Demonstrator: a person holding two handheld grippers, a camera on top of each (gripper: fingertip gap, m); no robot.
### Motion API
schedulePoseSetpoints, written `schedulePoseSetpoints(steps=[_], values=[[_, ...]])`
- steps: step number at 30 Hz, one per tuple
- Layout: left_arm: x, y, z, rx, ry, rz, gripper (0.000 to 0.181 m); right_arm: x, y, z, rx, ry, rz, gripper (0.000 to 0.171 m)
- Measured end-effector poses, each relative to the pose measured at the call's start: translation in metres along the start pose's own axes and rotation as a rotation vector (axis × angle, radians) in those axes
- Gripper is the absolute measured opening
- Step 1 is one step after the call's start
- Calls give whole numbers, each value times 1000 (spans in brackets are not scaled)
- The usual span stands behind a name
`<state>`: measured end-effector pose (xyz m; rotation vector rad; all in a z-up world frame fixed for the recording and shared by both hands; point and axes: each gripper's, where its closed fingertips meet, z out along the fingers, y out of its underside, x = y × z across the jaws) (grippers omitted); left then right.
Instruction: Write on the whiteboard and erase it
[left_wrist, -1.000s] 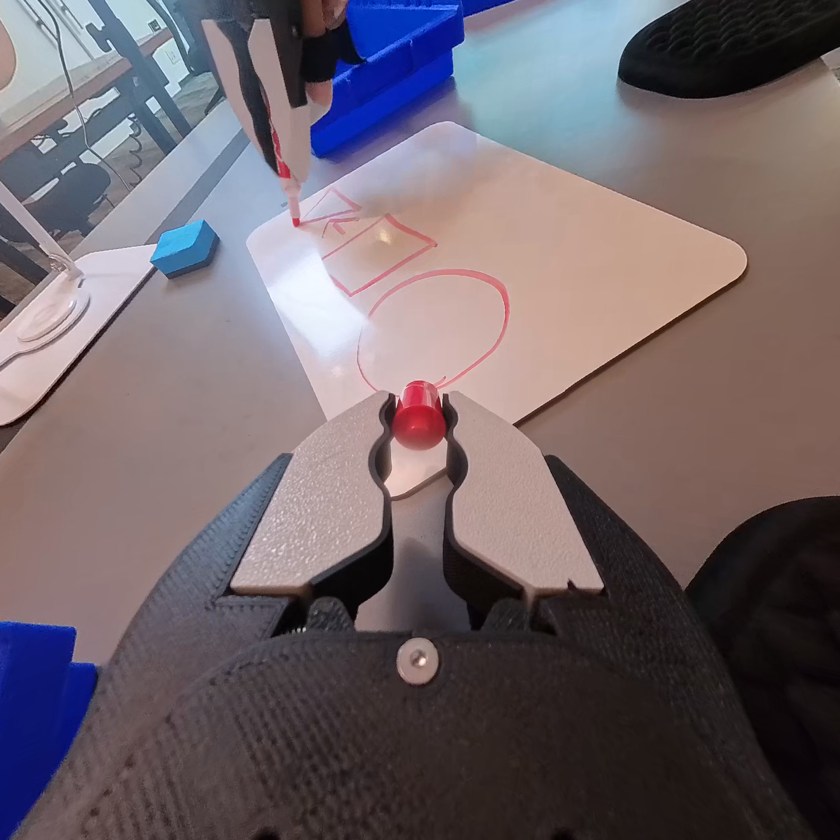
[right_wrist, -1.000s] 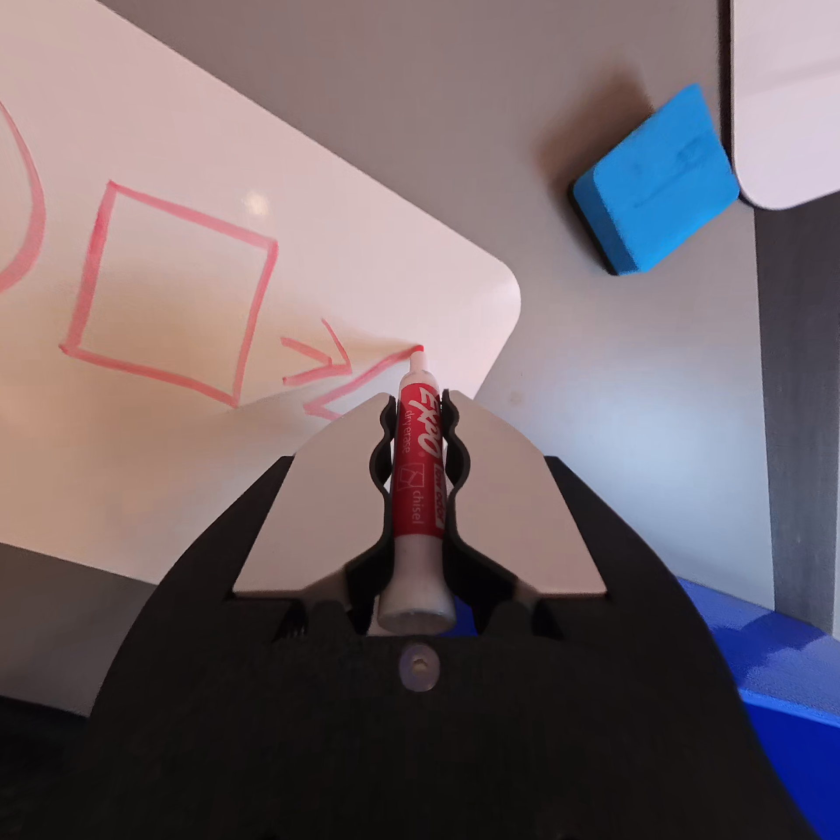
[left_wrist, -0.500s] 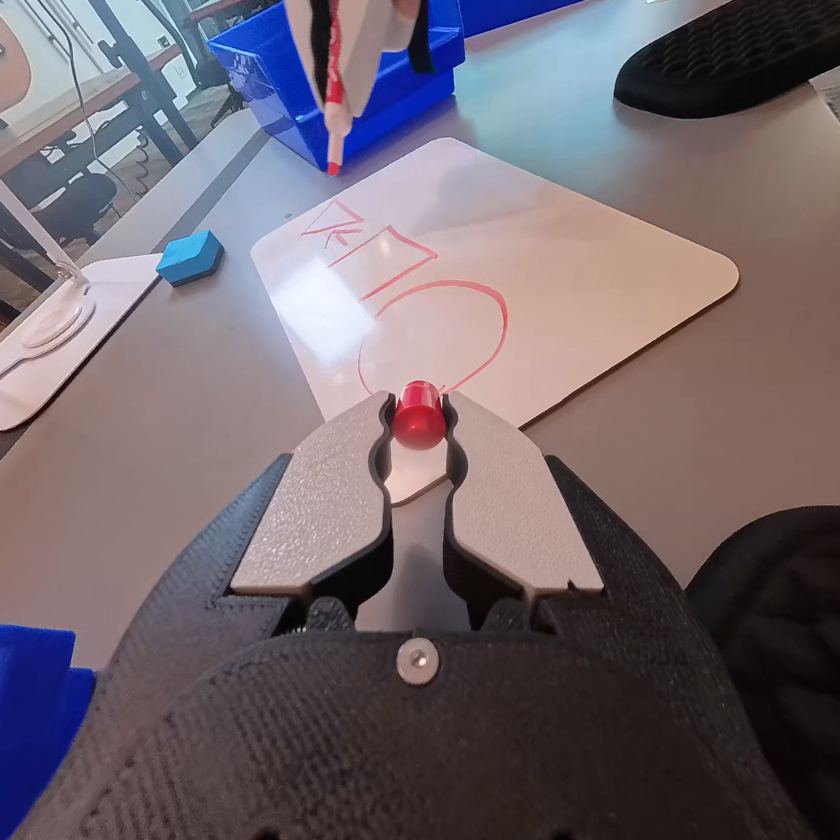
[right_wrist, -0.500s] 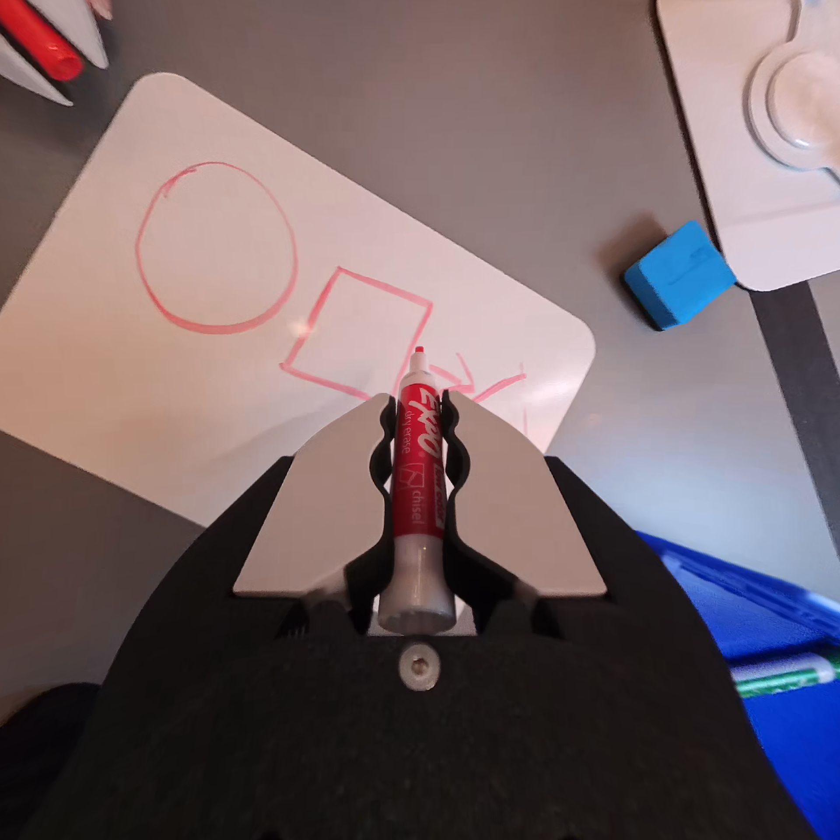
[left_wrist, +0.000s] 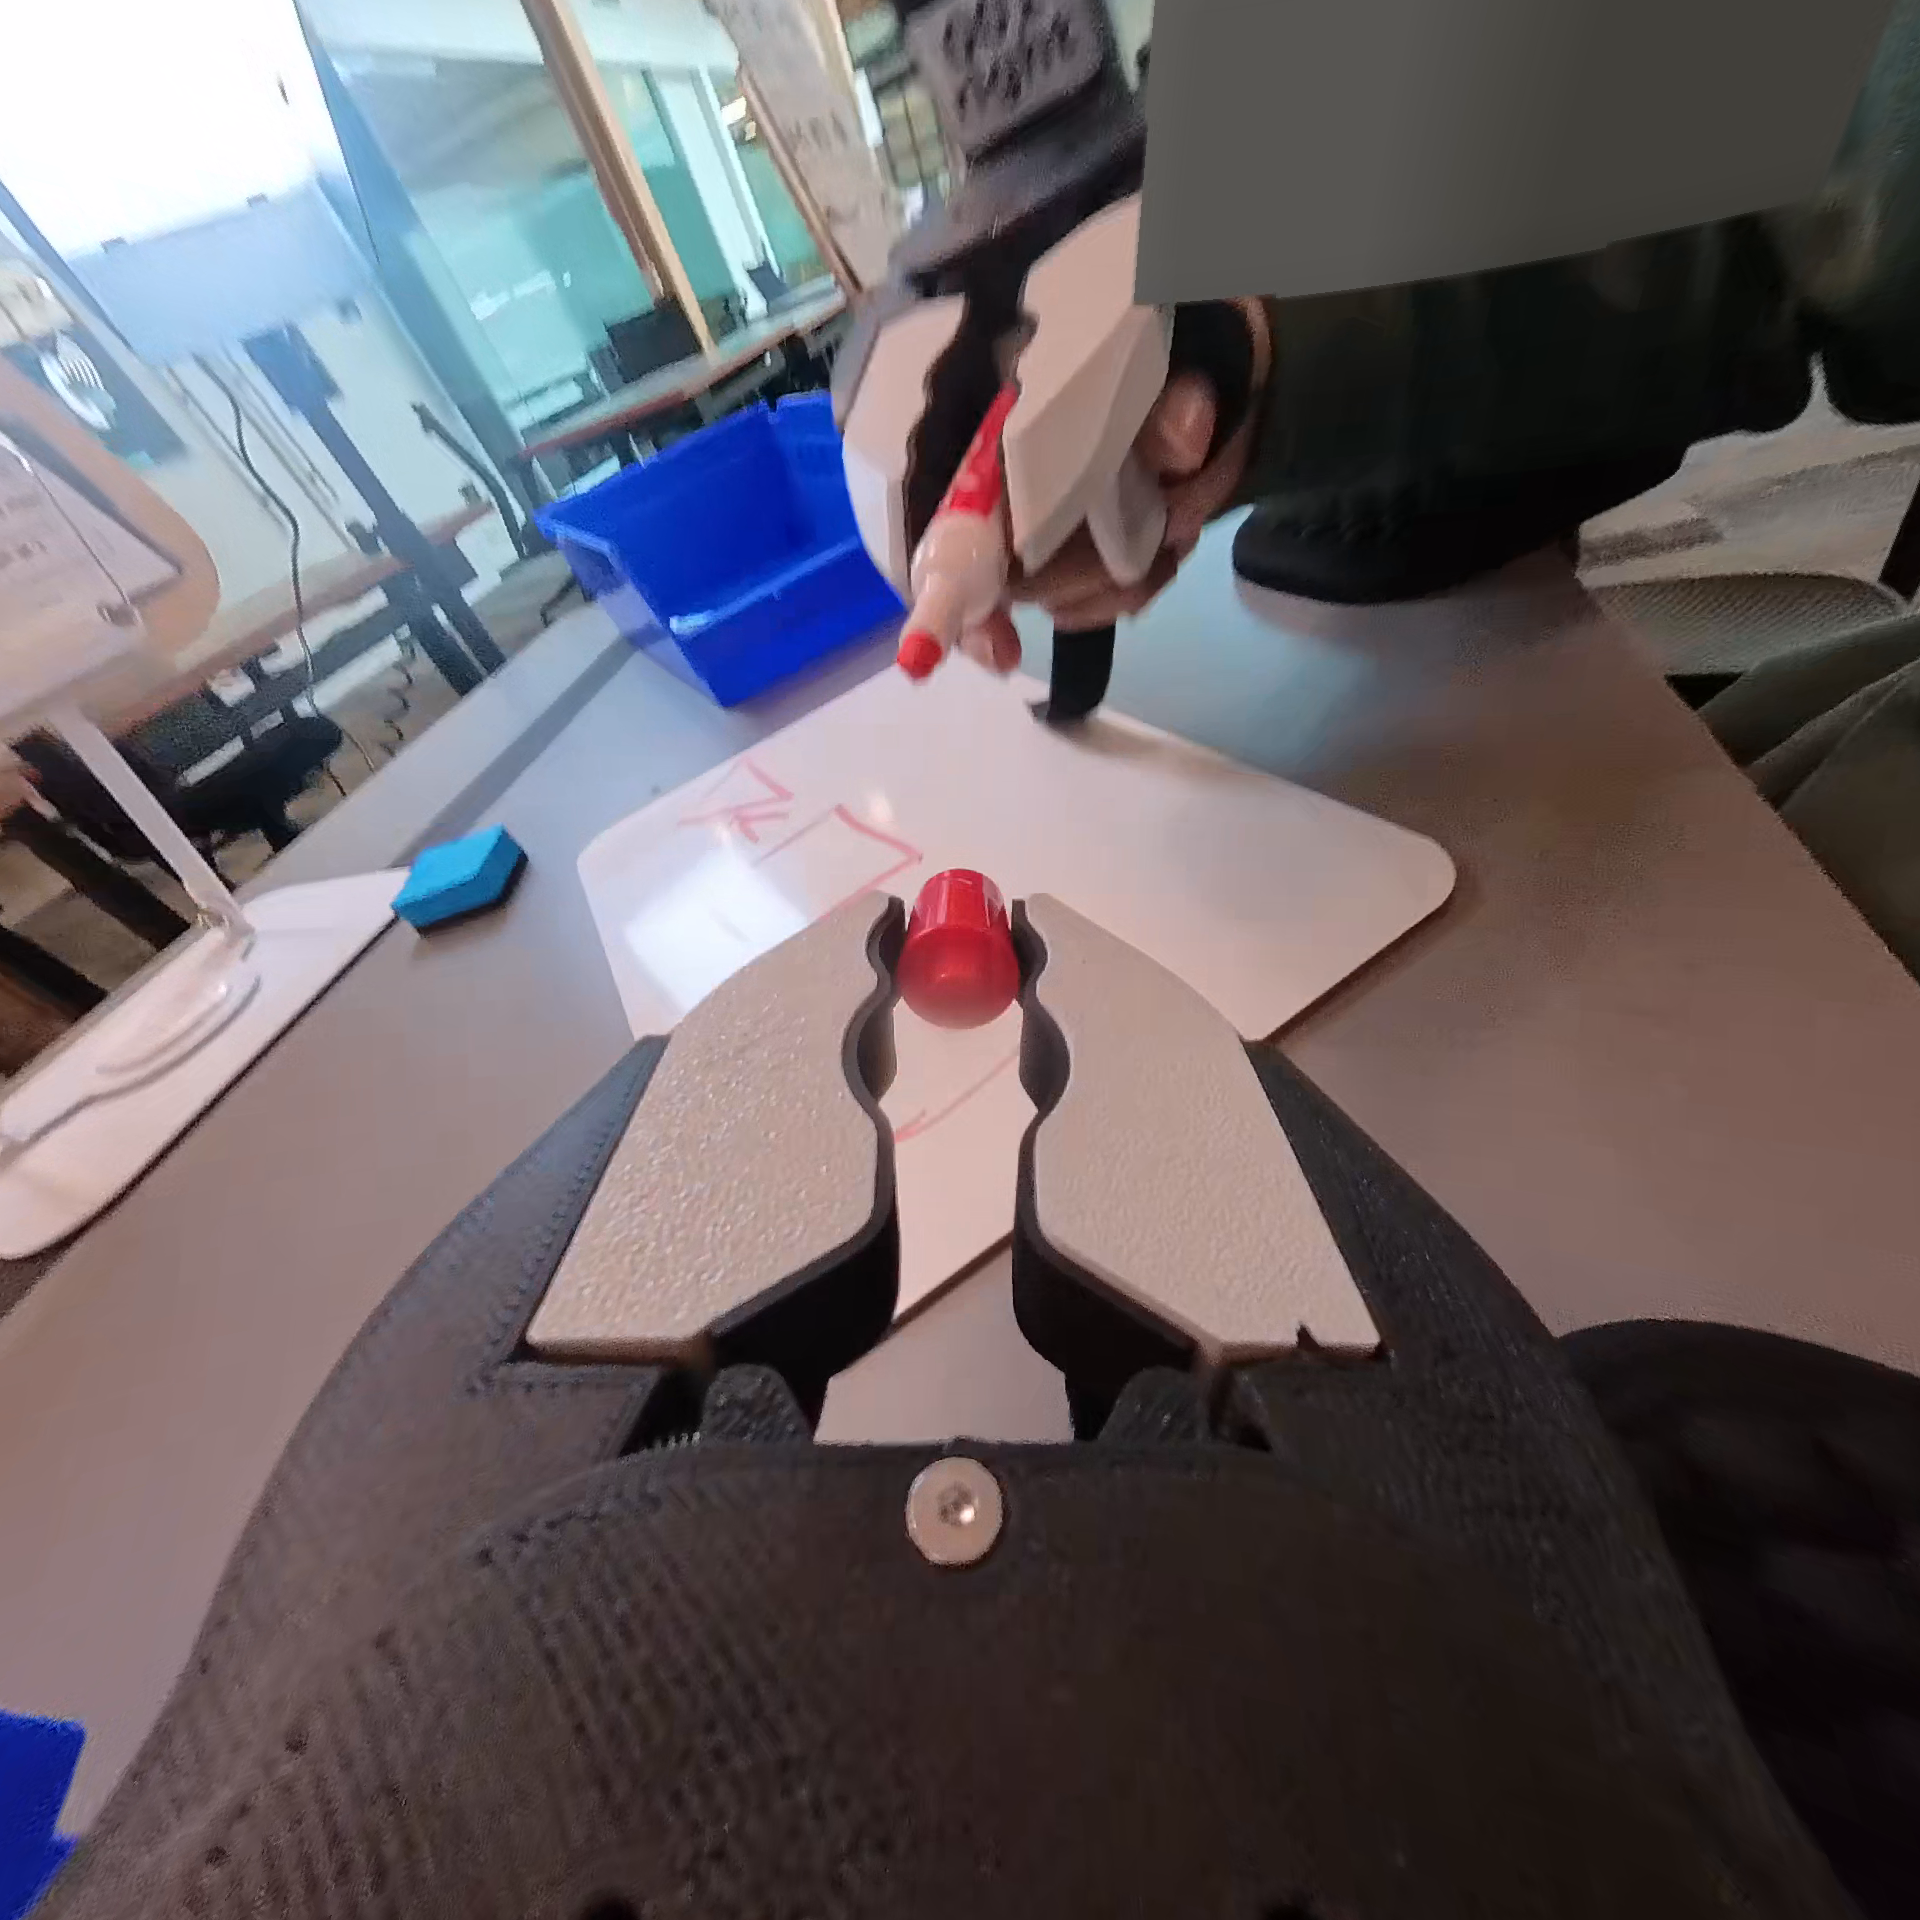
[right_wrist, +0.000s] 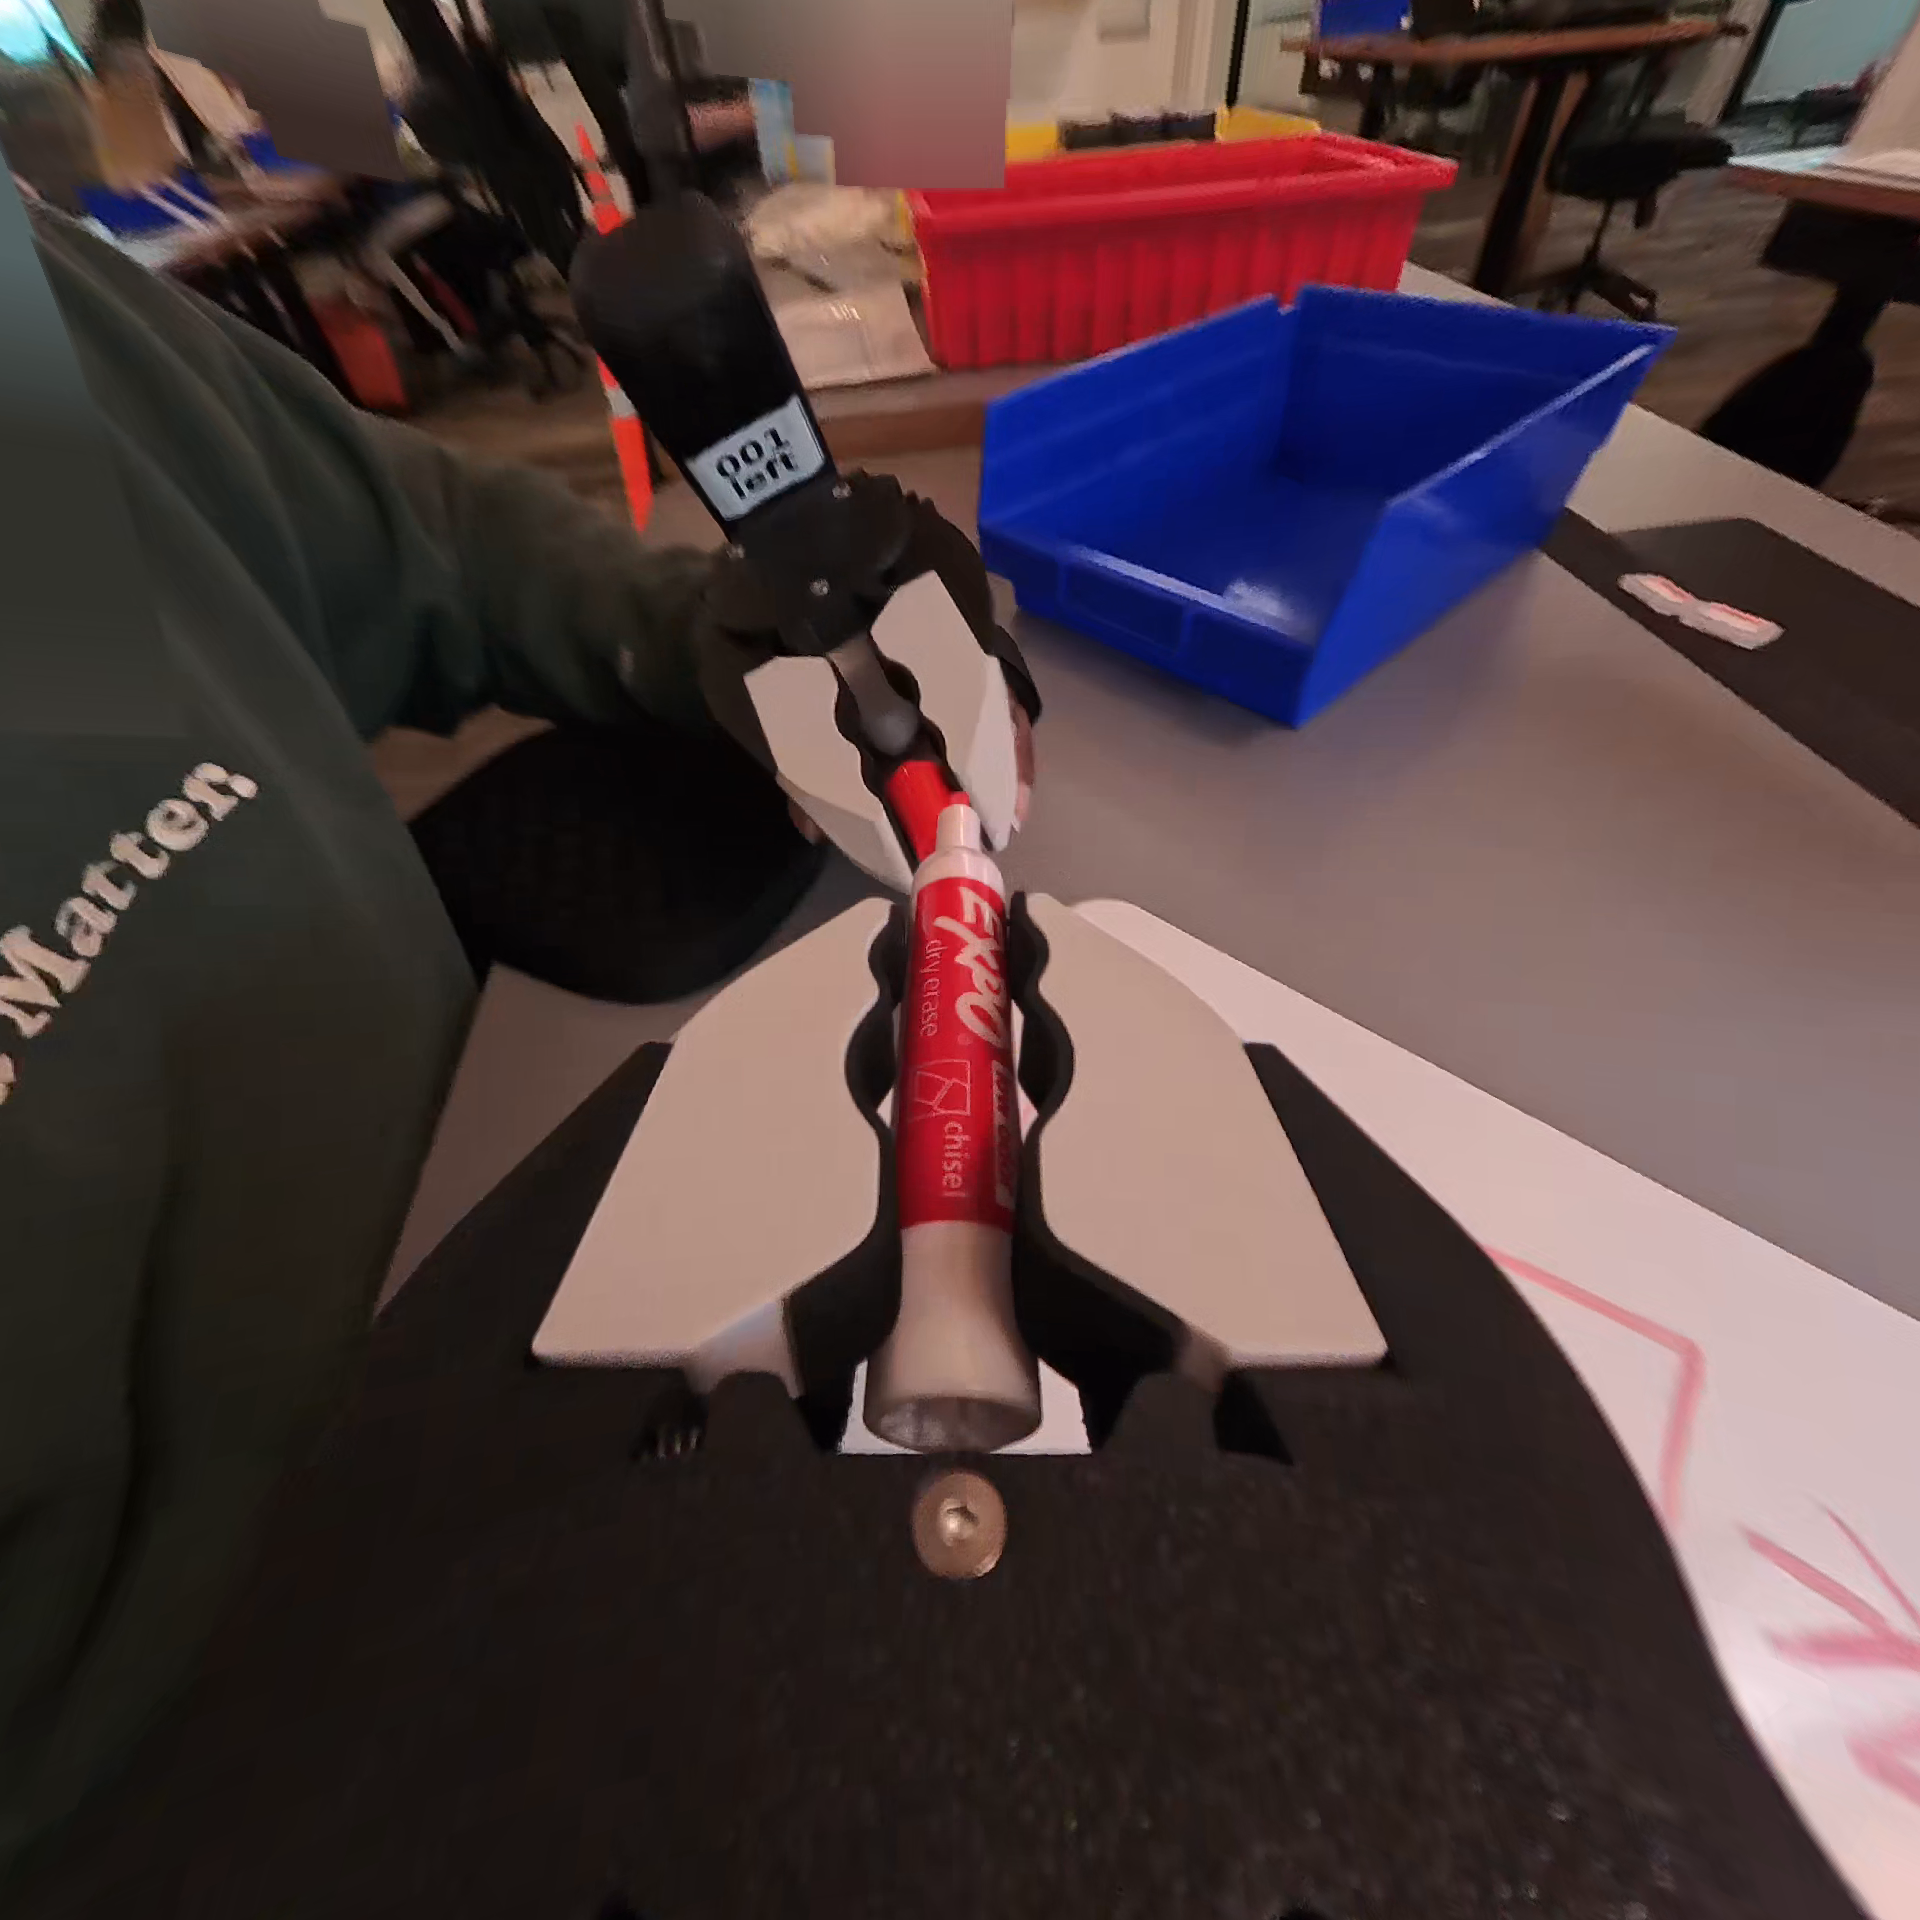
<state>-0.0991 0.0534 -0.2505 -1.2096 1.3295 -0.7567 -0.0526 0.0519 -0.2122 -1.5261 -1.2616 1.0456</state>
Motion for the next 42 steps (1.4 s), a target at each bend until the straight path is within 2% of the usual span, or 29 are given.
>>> schedulePoseSetpoints(steps=[5, 10, 19, 26, 30, 35, 42], values=[[8, -26, -6, 138, 3, 45, 20, -15, -2, 17, 103, -139, 129, 19], [14, -36, -9, 191, 21, 60, 20, -23, 4, 24, 123, -208, 215, 19], [28, -34, -7, 157, 77, 91, 19, -40, 5, 39, 163, -330, 365, 19], [30, -29, -9, 112, 65, 200, 19, -43, 9, 43, 224, -385, 534, 19], [35, -42, -12, 174, 68, 222, 19, -50, 3, 42, 269, -455, 598, 19], [41, -51, -15, 203, 89, 243, 19, -59, -4, 39, 285, -522, 605, 19], [42, -46, -13, 142, 120, 238, 20, -60, -2, 40, 276, -502, 604, 19]])
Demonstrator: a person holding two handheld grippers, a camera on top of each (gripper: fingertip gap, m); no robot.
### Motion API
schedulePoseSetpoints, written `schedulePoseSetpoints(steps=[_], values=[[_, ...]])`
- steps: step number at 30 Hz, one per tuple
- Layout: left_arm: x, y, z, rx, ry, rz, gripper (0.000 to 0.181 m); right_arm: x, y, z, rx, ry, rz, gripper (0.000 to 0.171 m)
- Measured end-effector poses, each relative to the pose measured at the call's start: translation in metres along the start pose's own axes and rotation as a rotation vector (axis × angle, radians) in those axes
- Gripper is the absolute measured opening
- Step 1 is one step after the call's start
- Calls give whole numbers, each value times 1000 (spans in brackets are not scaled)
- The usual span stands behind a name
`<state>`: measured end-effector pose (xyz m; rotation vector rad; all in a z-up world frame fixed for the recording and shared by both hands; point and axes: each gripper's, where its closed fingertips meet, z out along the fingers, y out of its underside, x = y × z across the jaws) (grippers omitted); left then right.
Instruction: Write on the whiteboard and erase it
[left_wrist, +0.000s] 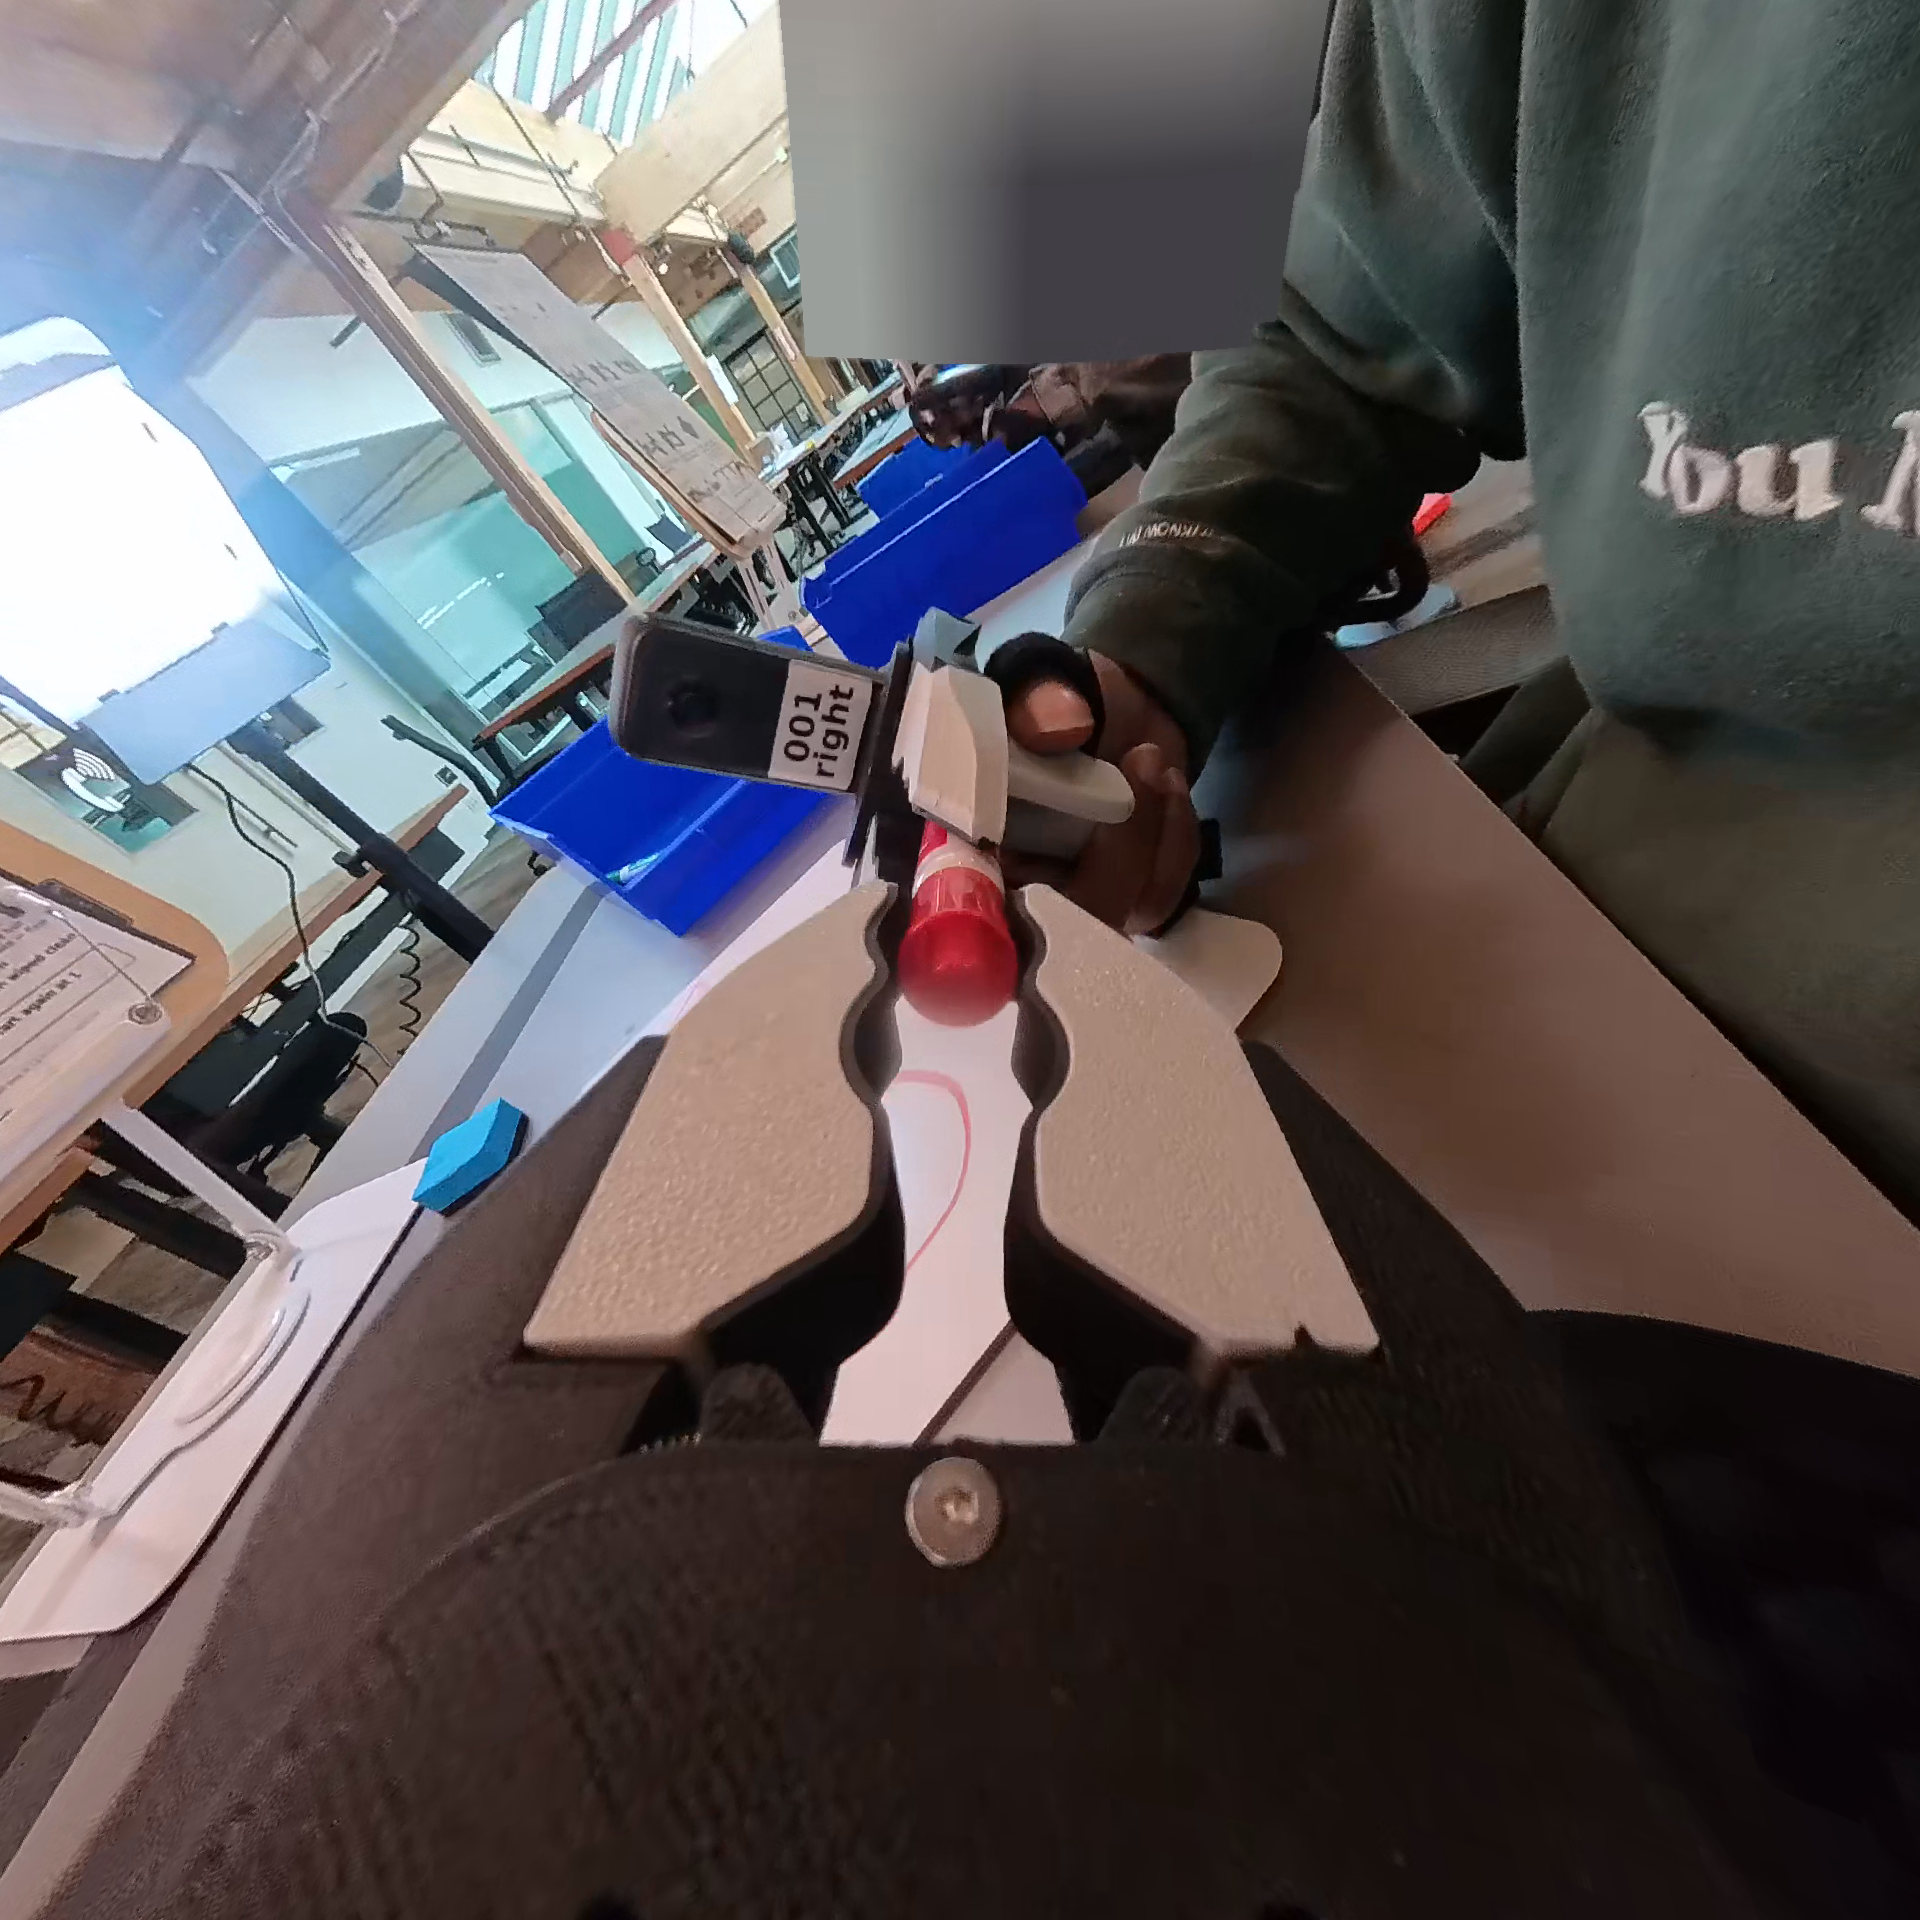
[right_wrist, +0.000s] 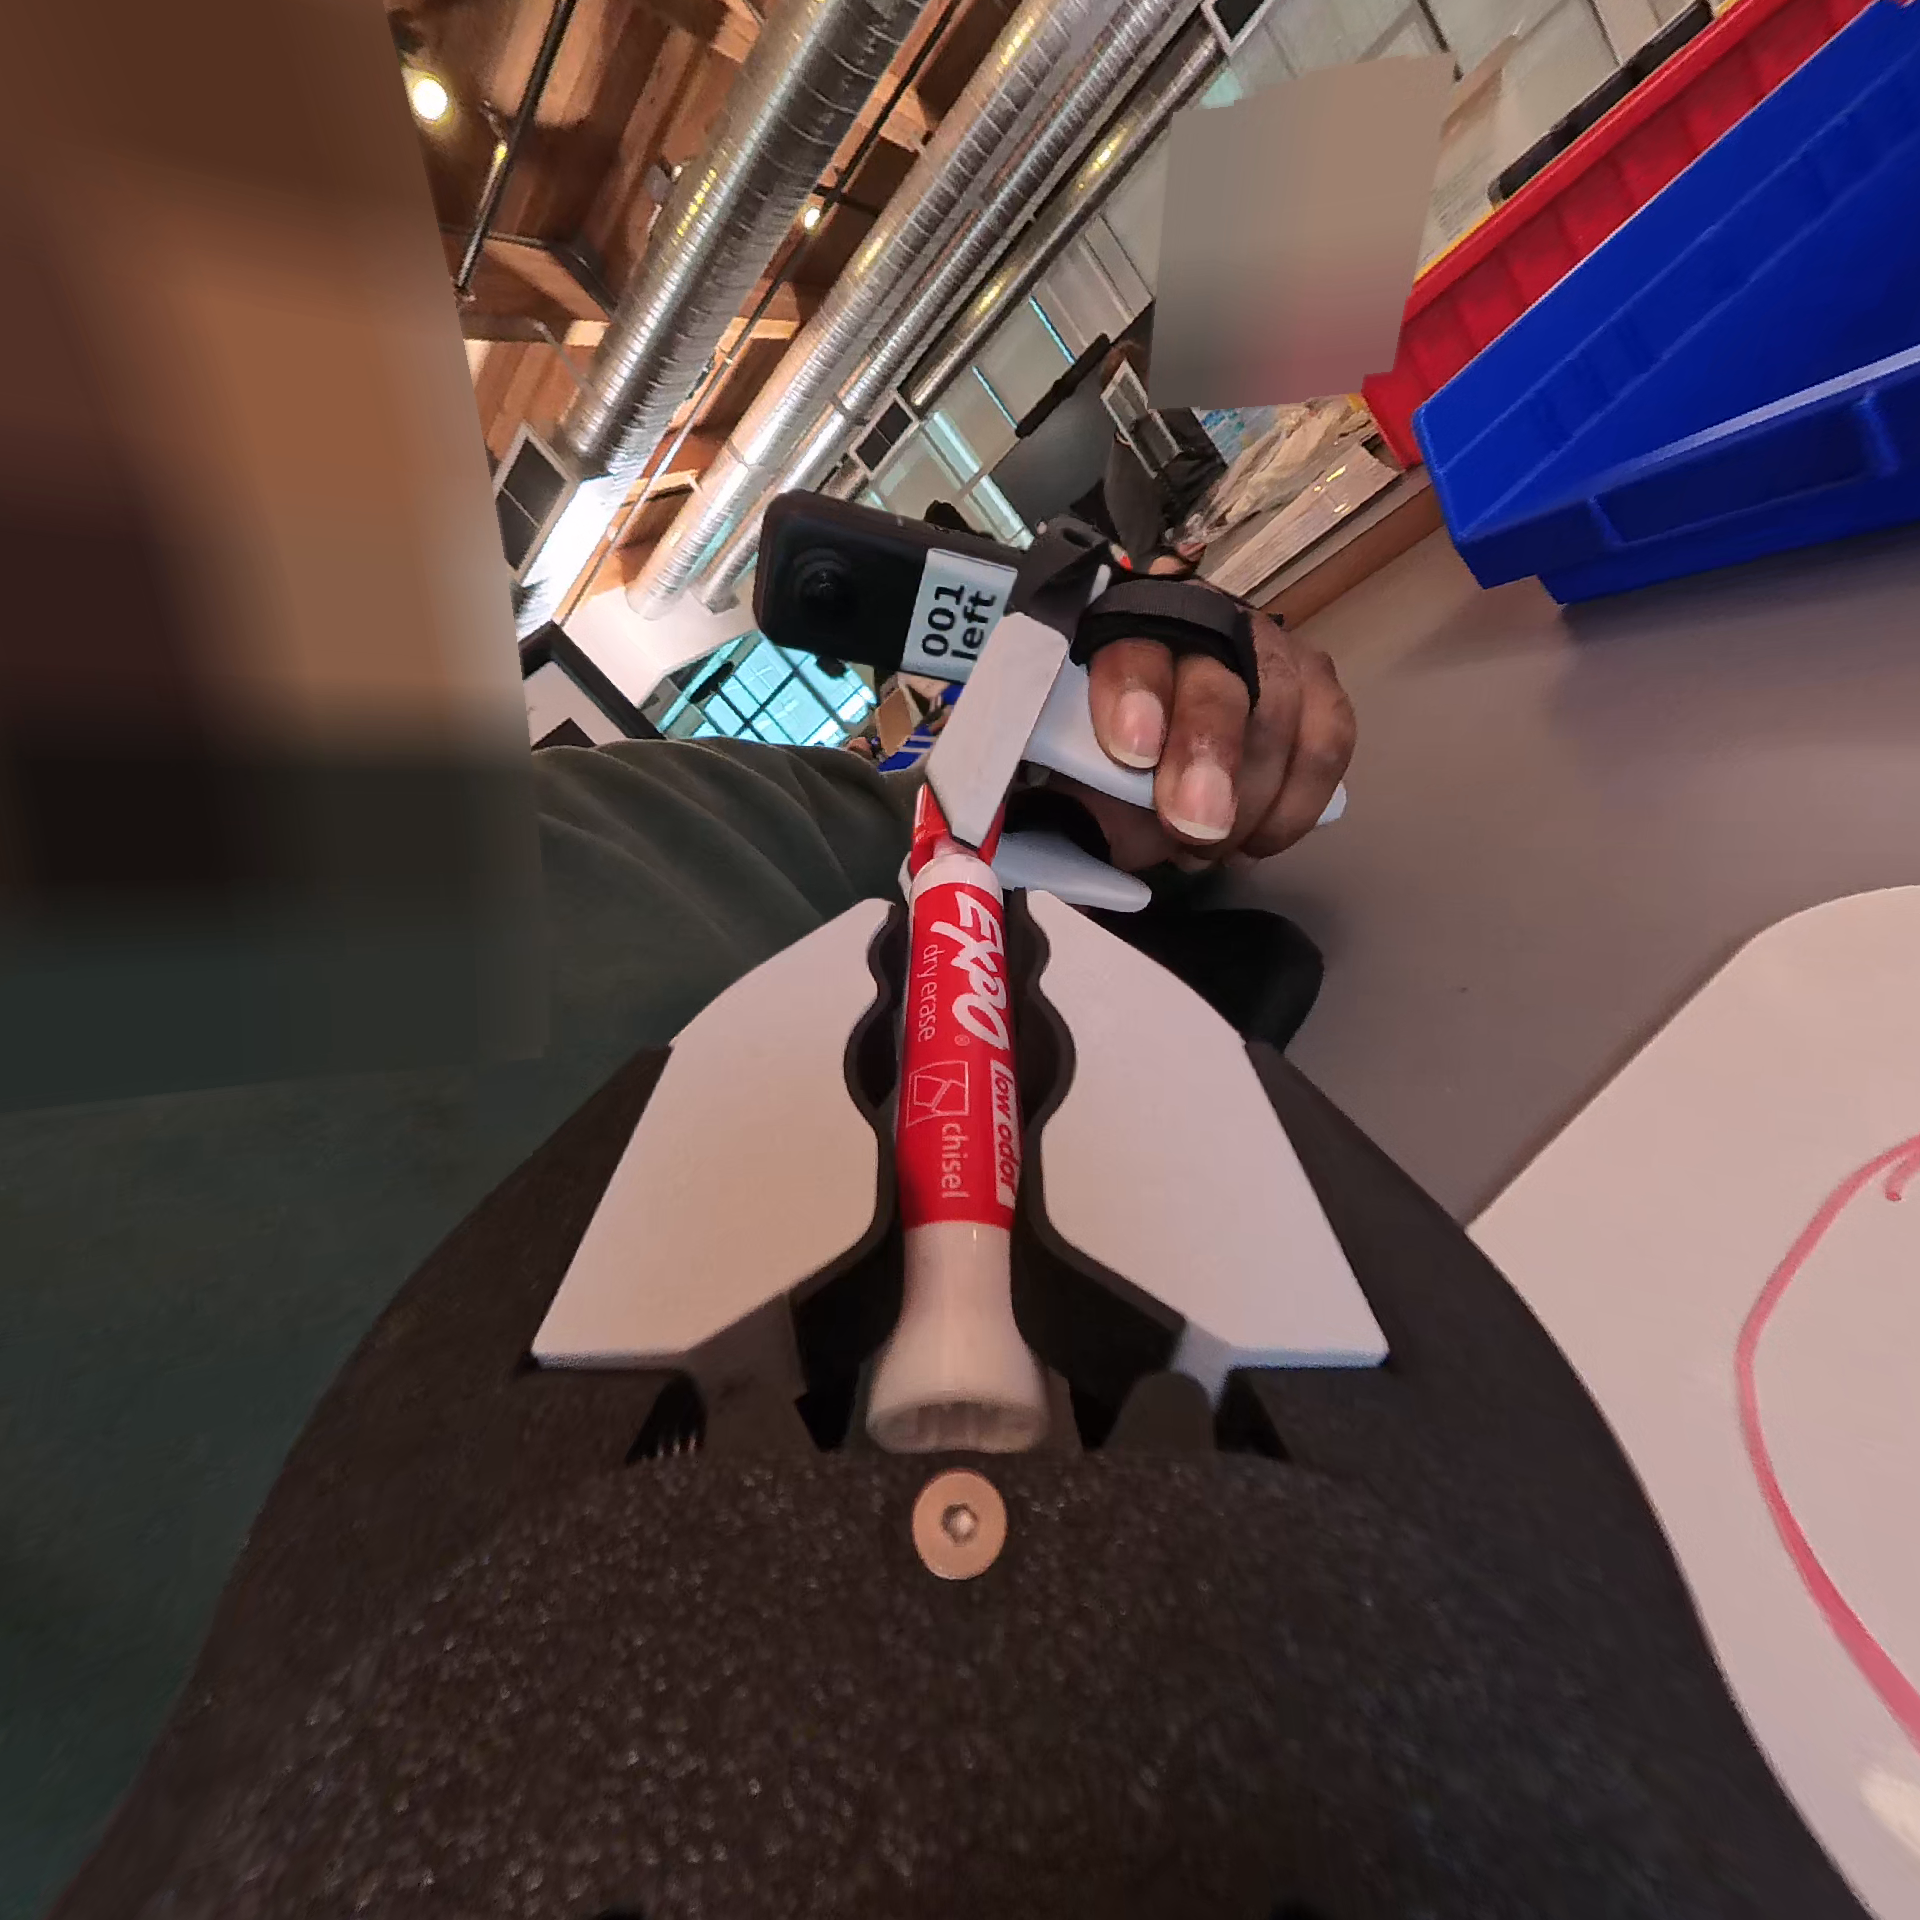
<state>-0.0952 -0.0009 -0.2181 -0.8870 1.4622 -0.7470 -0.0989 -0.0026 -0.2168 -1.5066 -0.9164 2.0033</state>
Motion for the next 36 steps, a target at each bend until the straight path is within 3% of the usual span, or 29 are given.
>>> schedulePoseSetpoints(steps=[9, 13, 21, 29, 33, 36], values=[[-1, 8, 4, -92, -12, 74, 19, 6, 1, 2, 22, 57, -8, 19], [-4, 33, 8, -231, -18, 102, 19, 21, 3, -4, -42, 180, -79, 19], [-26, 19, 1, -53, -118, -64, 21, 21, -17, -10, -50, 226, -167, 19], [-22, 18, 2, -40, -61, -213, 20, 20, -13, -16, -48, 207, -115, 19], [-25, 23, -1, -54, -36, -295, 20, 33, -15, -32, -236, 383, -401, 44], [-27, 35, -1, -122, -41, -321, 19, 40, -25, -45, -419, 563, -717, 50]])
